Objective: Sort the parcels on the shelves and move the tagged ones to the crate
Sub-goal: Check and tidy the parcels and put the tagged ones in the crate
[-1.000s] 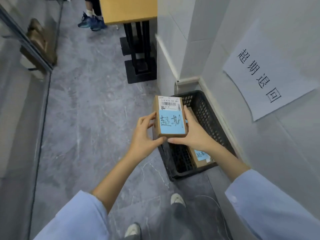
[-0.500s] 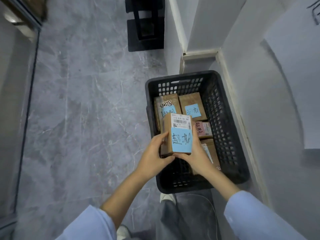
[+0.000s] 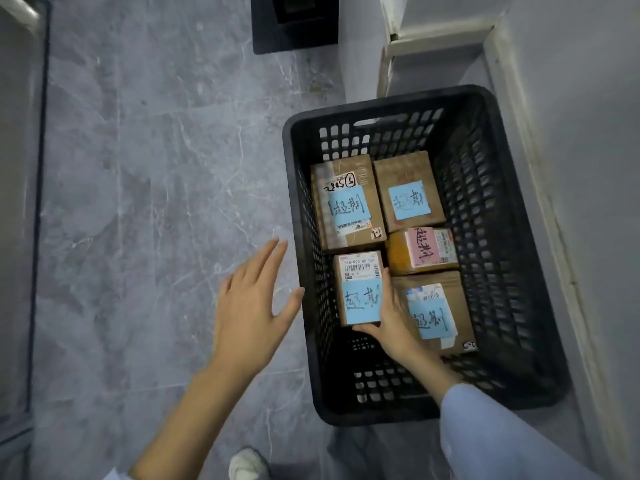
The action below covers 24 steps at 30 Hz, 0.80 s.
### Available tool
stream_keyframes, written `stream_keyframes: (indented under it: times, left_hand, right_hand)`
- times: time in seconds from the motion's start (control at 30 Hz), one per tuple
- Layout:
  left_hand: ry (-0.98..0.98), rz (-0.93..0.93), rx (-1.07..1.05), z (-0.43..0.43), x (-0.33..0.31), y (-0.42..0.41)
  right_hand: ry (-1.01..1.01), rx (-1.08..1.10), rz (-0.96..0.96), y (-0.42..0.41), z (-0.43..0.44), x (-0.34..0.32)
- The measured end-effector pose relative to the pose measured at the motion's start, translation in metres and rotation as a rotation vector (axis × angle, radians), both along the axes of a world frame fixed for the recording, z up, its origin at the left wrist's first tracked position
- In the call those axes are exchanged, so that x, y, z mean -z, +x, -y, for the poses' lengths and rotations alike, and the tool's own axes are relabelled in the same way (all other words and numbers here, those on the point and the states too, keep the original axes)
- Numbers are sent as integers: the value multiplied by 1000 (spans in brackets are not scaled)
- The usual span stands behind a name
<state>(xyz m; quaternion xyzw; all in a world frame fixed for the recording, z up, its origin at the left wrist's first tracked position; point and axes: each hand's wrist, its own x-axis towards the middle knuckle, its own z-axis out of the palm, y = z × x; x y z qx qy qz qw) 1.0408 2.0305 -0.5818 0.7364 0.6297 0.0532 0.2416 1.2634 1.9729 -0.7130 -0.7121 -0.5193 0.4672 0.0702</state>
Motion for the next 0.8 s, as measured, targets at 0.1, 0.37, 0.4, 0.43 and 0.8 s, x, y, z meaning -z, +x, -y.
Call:
stream_keyframes:
  times: [0.1, 0.37, 0.4, 0.43, 0.8]
  left_hand:
    - [28, -130, 37, -6, 7, -6]
    - [28, -113, 12, -6, 31, -12]
    - [26, -115, 14, -6, 31, -13]
    - [24, -118, 14, -5, 31, -14]
    - [-14, -166, 21, -9, -12, -17]
  right_hand:
    - [-18, -69, 70, -9, -5, 24]
    - [-57, -98, 97, -22, -13, 69]
    - [-66, -99, 112, -23, -12, 71]
    - [-72, -106, 128, -24, -12, 72]
    - [-210, -418, 322, -4, -56, -14]
